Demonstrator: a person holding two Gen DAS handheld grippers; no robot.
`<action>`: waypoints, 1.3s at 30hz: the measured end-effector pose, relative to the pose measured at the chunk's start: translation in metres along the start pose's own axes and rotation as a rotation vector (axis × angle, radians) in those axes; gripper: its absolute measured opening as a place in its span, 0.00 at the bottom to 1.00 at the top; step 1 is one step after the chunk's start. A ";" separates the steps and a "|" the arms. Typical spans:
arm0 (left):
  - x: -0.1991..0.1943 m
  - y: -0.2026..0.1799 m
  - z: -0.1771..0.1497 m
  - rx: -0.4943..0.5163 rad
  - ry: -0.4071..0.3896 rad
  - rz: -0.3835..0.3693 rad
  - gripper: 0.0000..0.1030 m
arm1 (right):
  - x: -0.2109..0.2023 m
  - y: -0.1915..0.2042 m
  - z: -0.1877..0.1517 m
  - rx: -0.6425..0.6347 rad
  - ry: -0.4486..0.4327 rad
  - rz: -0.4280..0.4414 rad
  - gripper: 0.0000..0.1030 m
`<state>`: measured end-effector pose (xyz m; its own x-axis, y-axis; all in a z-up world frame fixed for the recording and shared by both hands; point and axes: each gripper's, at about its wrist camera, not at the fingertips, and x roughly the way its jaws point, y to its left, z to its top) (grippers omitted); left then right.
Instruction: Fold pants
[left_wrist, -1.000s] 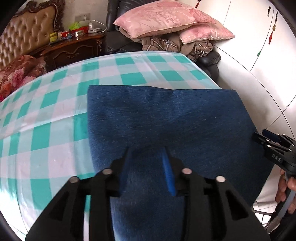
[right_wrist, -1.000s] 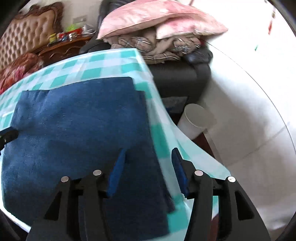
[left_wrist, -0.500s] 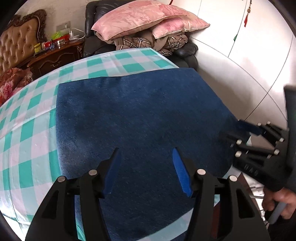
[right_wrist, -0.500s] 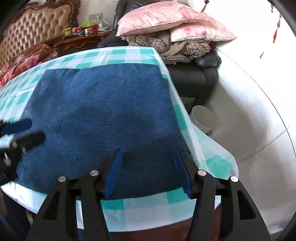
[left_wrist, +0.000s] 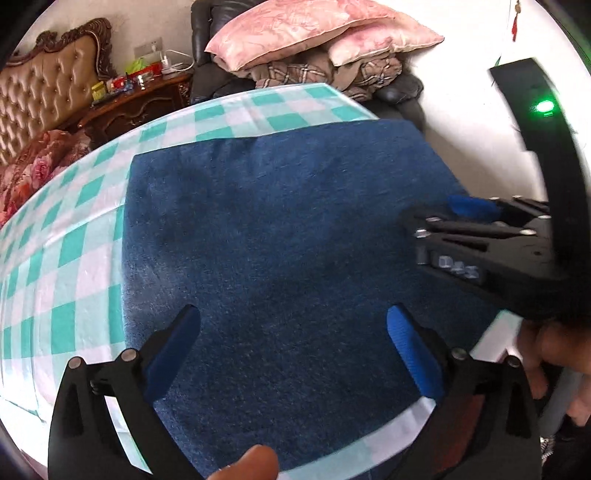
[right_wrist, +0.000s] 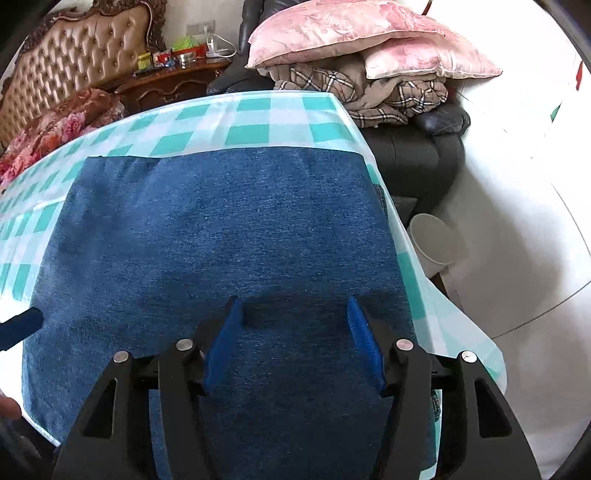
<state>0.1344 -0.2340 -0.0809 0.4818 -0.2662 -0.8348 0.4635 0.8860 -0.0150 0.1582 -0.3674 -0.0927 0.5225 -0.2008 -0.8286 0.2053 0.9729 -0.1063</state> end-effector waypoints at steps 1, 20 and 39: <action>0.002 0.001 0.000 -0.002 0.000 0.012 0.98 | -0.001 -0.002 0.000 0.002 -0.002 -0.006 0.55; -0.007 -0.009 0.019 0.023 -0.052 -0.011 0.98 | -0.028 -0.056 -0.042 0.124 0.020 -0.125 0.61; 0.071 -0.087 0.132 0.267 -0.036 -0.135 0.63 | -0.023 -0.048 -0.052 0.145 0.022 -0.077 0.43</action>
<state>0.2262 -0.3806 -0.0660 0.4264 -0.3924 -0.8150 0.7019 0.7119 0.0245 0.0935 -0.4040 -0.0973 0.4831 -0.2696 -0.8330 0.3620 0.9278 -0.0903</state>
